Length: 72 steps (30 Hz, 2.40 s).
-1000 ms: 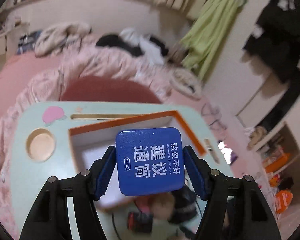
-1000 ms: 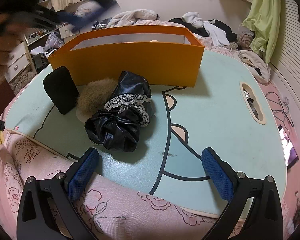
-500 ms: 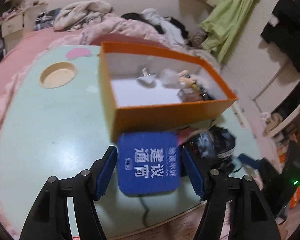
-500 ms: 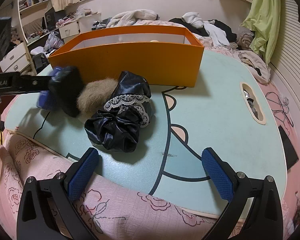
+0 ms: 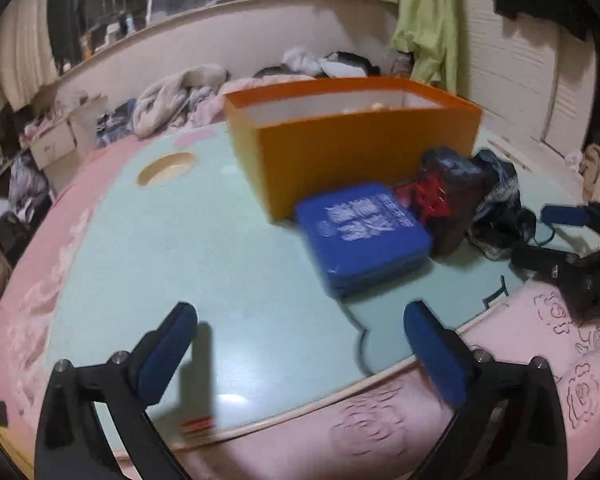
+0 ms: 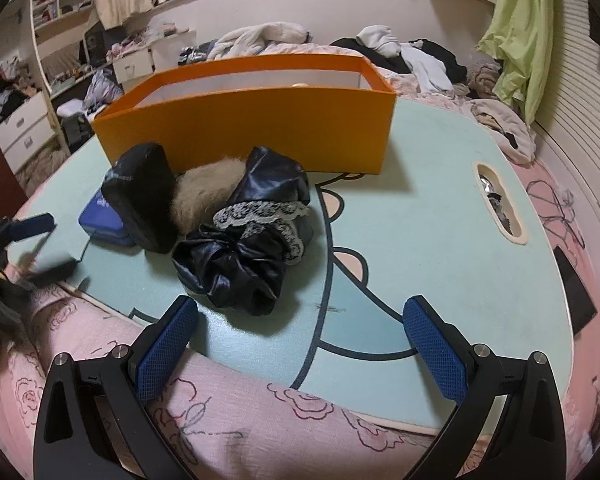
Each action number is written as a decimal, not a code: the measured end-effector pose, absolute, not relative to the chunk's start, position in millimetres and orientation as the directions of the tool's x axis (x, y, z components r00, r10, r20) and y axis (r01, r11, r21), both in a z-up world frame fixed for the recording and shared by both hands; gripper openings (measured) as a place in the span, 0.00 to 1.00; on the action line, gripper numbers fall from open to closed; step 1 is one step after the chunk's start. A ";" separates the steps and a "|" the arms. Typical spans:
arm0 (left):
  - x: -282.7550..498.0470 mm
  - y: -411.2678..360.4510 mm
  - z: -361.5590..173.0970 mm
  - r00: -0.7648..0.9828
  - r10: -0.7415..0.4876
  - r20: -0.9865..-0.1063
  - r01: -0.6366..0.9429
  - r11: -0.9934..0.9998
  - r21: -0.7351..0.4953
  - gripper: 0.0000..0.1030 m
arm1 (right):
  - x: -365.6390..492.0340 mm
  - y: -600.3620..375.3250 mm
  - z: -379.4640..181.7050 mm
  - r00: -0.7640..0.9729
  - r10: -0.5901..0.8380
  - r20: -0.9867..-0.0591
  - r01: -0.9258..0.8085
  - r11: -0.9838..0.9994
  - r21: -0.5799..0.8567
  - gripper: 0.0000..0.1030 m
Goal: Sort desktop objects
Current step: 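Lift the blue tin out and set it on the table, left gripper, then grasp the silver metal knob in the box with the right gripper, then place the silver knob on the table beside the black bags, right gripper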
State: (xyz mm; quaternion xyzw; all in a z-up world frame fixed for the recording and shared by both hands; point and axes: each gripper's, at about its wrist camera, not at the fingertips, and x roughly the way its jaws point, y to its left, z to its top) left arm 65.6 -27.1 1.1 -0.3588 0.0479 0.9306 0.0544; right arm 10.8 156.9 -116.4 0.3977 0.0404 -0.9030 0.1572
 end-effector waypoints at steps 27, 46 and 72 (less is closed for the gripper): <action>65.7 -30.2 2.8 -0.745 0.070 -0.664 -0.118 -0.993 0.028 1.00 | -129.1 17.1 -43.6 -0.330 -0.171 -0.928 0.432 -0.902 0.012 0.40; 68.7 -32.4 5.4 -0.748 0.074 -0.659 -0.120 -0.992 0.025 1.00 | -22.9 121.2 17.2 -0.370 -0.580 -0.726 0.513 -0.779 0.361 0.30; 70.3 -34.0 5.6 -0.752 0.065 -0.656 -0.111 -0.993 0.029 1.00 | 58.1 188.4 -80.5 -0.648 -0.294 -0.703 0.366 -0.929 0.051 0.66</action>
